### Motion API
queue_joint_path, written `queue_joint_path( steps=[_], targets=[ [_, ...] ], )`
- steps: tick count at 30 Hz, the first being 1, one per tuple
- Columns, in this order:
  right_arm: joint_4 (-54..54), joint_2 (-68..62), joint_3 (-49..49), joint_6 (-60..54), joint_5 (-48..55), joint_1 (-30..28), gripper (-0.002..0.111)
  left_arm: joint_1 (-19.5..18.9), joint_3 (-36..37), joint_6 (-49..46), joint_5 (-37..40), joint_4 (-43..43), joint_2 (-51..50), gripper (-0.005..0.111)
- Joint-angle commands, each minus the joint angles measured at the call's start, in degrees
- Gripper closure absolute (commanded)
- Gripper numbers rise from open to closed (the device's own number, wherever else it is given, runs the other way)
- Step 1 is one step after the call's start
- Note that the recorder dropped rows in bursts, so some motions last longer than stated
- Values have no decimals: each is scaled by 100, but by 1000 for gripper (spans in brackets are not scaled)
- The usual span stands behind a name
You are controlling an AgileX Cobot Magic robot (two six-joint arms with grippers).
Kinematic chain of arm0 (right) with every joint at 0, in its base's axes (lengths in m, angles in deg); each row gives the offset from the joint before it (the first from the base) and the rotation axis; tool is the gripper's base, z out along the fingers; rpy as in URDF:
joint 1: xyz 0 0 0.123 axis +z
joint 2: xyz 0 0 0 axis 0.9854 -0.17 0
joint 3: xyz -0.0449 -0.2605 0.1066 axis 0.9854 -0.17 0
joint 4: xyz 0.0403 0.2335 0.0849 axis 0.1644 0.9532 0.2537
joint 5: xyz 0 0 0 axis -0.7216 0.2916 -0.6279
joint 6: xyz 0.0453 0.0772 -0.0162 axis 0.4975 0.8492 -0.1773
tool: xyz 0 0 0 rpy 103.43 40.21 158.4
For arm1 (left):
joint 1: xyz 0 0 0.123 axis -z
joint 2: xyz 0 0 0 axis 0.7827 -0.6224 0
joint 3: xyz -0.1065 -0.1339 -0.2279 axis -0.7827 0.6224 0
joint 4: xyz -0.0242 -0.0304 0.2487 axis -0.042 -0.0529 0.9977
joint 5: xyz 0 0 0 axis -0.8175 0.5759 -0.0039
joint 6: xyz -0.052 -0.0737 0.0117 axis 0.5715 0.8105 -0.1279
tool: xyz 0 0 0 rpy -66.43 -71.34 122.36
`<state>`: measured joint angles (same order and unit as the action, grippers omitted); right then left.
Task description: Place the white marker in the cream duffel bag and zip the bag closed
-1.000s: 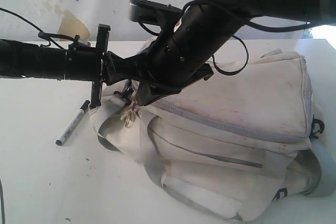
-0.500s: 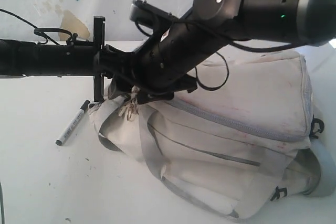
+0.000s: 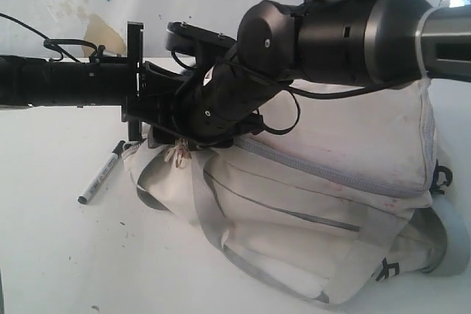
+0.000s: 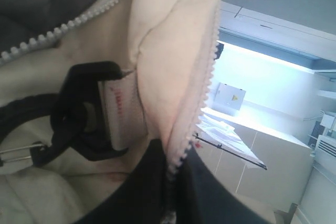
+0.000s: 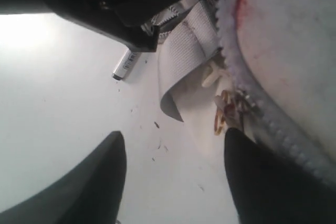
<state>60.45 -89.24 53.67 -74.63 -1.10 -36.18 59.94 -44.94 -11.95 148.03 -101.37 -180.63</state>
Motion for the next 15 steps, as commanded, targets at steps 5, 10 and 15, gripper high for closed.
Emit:
queue_joint_path(
  steps=[5, 10, 15],
  targets=[
    [-594, -8, -28, 37, -35, 23, 57, -39, 14, 8, 72, -192, 14, 107],
    [-760, -10, -149, 37, -301, 23, 59, -39, 14, 87, 72, -192, 14, 107],
    [-810, -10, -291, 37, -726, 23, 59, -39, 14, 270, 72, -192, 14, 107]
  ],
)
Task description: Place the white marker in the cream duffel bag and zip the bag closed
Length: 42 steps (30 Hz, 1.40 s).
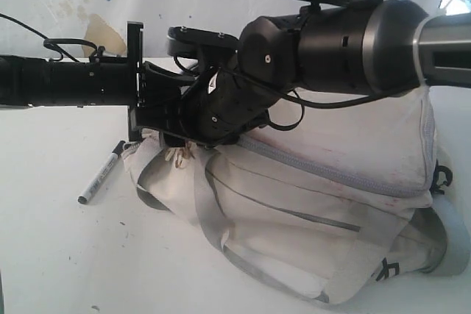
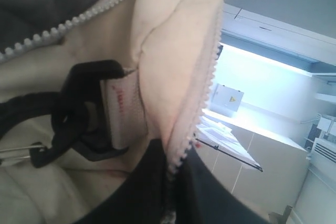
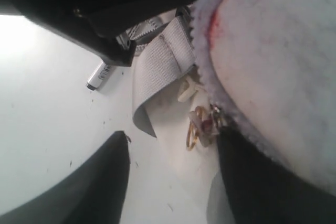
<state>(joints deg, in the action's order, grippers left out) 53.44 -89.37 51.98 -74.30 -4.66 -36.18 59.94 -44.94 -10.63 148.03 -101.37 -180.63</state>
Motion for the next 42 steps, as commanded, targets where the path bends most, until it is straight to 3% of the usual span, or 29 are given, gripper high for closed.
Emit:
queue_joint_path(
  steps=[1, 24, 35, 40, 42],
  targets=[
    [-109, 2, -134, 3, -393, 23, 59, -39, 14, 167, 72, -192, 14, 107],
    [-308, -589, -236, -121, -1346, 11, 59, -39, 14, 234, 72, -192, 14, 107],
    [-509, -682, -236, -157, -1851, 11, 84, -39, 14, 232, 72, -192, 14, 107],
    [-560, -682, -236, -171, -1680, 2, 107, -39, 14, 217, 72, -157, 14, 107],
    [-584, -668, -236, -183, -1436, 2, 108, -39, 14, 217, 72, -120, 14, 107]
  ],
)
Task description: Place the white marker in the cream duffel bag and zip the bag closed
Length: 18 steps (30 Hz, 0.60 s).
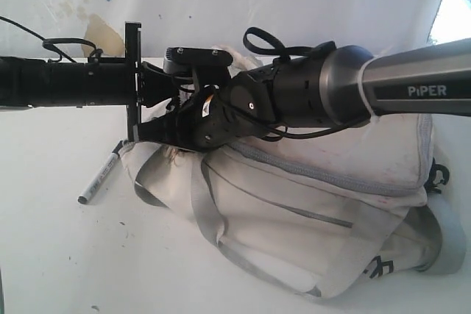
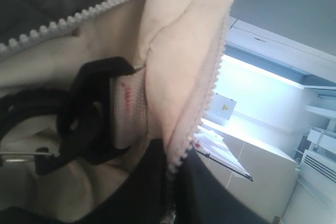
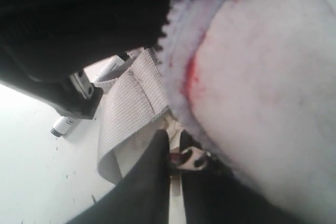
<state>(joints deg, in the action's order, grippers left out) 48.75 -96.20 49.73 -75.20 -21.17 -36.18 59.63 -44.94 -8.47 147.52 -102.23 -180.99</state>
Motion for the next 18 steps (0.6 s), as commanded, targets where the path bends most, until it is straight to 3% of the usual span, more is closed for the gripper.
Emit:
queue_joint_path(
  steps=[1, 18],
  targets=[
    [-130, 39, -11, -127, 416, 2, 108, -8, 14, 1, 123, -21, 49, 107],
    [-107, 1125, -11, -281, 2832, 2, 108, -8, 14, 1, 123, 18, 49, 107]
  ],
)
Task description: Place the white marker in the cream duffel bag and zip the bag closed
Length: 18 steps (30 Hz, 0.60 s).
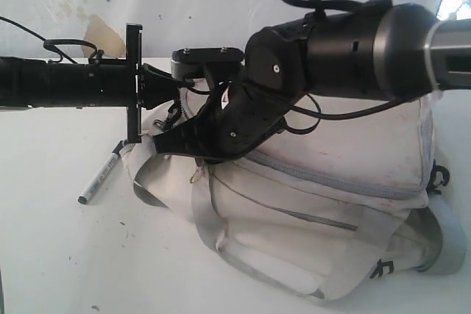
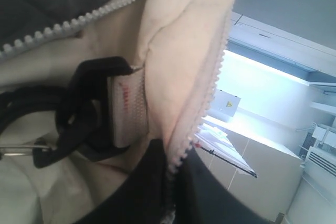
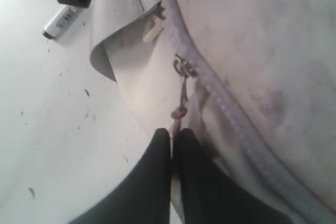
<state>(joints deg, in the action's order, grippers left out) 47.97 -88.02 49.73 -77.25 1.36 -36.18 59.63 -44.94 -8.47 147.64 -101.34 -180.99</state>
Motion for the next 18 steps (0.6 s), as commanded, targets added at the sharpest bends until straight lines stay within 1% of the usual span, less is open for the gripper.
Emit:
queue_joint_path(
  steps=[1, 8, 14, 16, 18],
  targets=[
    [-29, 387, -11, -75, 701, 2, 108, -8, 14, -8, 111, -71, 49, 107],
    [-55, 730, -11, -75, 1422, -11, 108, -8, 14, -31, 111, -27, 49, 107],
    [-448, 812, -16, -78, 2378, -11, 108, -8, 14, -42, 80, 556, 49, 107],
    [-588, 847, -68, -70, 2603, -84, 108, -80, 14, -43, 102, 556, 49, 107],
    [-600, 908, -237, -70, 2685, -282, 108, -308, 14, -43, 111, 530, 49, 107]
  ],
)
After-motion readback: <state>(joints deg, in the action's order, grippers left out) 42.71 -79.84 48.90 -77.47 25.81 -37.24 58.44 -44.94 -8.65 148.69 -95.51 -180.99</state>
